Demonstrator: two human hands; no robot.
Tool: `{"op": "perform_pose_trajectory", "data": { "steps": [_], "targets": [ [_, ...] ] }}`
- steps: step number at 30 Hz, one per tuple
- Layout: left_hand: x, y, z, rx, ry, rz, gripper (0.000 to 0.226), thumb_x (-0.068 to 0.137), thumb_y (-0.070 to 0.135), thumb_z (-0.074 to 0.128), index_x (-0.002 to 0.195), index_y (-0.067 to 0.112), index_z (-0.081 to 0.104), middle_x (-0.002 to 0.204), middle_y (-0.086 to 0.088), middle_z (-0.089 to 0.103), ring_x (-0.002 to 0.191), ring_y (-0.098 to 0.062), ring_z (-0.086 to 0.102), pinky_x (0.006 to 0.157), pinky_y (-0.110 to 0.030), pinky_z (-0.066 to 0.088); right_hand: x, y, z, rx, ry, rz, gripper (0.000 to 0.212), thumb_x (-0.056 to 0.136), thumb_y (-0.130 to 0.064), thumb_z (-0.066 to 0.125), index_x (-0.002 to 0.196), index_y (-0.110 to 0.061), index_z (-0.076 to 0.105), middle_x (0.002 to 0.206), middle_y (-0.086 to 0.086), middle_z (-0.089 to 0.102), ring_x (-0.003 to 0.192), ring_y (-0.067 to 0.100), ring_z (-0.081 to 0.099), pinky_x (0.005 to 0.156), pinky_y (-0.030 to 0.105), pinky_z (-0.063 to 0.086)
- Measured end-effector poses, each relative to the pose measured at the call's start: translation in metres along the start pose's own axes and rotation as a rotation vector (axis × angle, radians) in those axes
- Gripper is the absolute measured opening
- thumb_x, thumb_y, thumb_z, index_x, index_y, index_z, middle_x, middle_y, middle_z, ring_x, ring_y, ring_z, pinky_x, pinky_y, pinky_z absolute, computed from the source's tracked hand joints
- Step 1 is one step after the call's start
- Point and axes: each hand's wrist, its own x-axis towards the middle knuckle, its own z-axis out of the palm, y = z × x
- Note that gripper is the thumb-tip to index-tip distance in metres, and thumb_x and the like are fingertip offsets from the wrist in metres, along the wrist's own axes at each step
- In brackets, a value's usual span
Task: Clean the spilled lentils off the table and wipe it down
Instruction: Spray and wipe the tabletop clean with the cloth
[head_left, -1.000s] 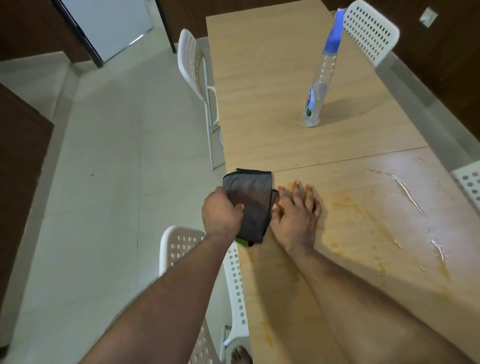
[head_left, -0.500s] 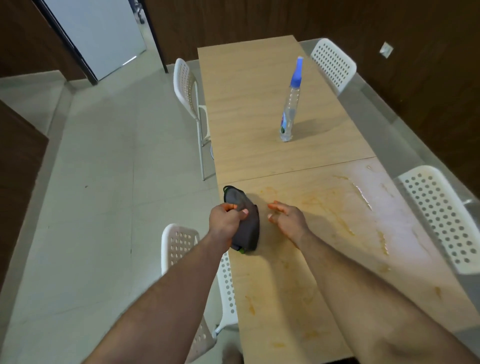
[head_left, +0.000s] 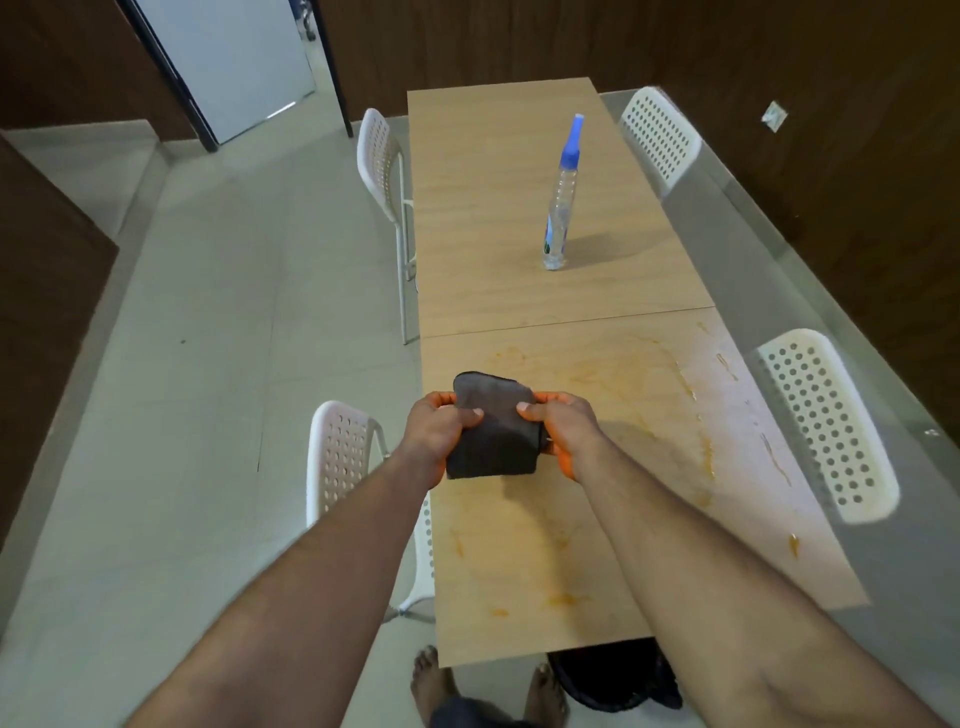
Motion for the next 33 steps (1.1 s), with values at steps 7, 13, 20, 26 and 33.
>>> {"op": "perform_pose_trajectory", "data": {
  "steps": [7, 13, 20, 26, 33],
  "targets": [
    [-0.008, -0.02, 0.002, 0.073, -0.11, 0.135, 0.072, 0.084, -0.013, 0.076, 0.137, 0.029, 0.052, 0.116, -0.014, 0.071, 0.105, -0.025, 0.071, 0.069, -0.024, 0.059, -0.007, 0.006, -0.019, -0.472, -0.081, -0.223, 0.108, 0.066, -0.011, 0.098, 0.155, -0.04, 0.044, 0.136, -0.008, 0.049, 0.124, 0.013, 0.052, 0.105, 0.041, 0.055],
    [0.002, -0.021, -0.002, 0.309, -0.162, 0.225, 0.081, 0.071, -0.016, 0.082, 0.139, 0.025, 0.064, 0.13, -0.006, 0.065, 0.123, -0.026, 0.063, 0.101, -0.043, 0.06, -0.011, -0.013, -0.02, -0.945, -0.168, -0.326, 0.054, 0.054, -0.026, 0.104, 0.101, -0.019, 0.079, 0.098, -0.003, 0.071, 0.093, 0.018, 0.067, 0.071, 0.027, 0.055],
    [0.01, -0.007, -0.01, 0.479, -0.039, 0.35, 0.022, 0.071, 0.01, 0.085, 0.089, 0.018, 0.074, 0.099, -0.004, 0.072, 0.096, -0.022, 0.067, 0.075, -0.032, 0.054, -0.001, -0.01, -0.016, -0.663, -0.139, -0.322, 0.042, 0.057, -0.03, 0.103, 0.085, -0.015, 0.076, 0.085, 0.0, 0.074, 0.083, 0.016, 0.069, 0.063, 0.031, 0.056],
    [0.034, -0.017, -0.02, 0.019, -0.12, 0.109, 0.027, 0.086, 0.014, 0.08, 0.112, 0.01, 0.073, 0.107, -0.011, 0.077, 0.109, -0.033, 0.071, 0.095, -0.046, 0.06, 0.019, 0.001, -0.004, -0.18, -0.214, -0.191, 0.041, 0.075, -0.029, 0.095, 0.107, -0.012, 0.076, 0.1, 0.003, 0.081, 0.096, 0.02, 0.077, 0.075, 0.034, 0.062],
    [0.077, -0.041, -0.02, 0.205, 0.149, 0.106, 0.055, 0.095, 0.042, 0.075, 0.141, 0.02, 0.054, 0.133, -0.009, 0.064, 0.117, -0.03, 0.065, 0.097, -0.053, 0.059, 0.063, 0.026, 0.028, -0.089, -0.136, -0.053, 0.031, 0.088, -0.017, 0.085, 0.114, -0.016, 0.067, 0.11, 0.001, 0.076, 0.103, 0.022, 0.073, 0.089, 0.041, 0.062]
  ]
}}
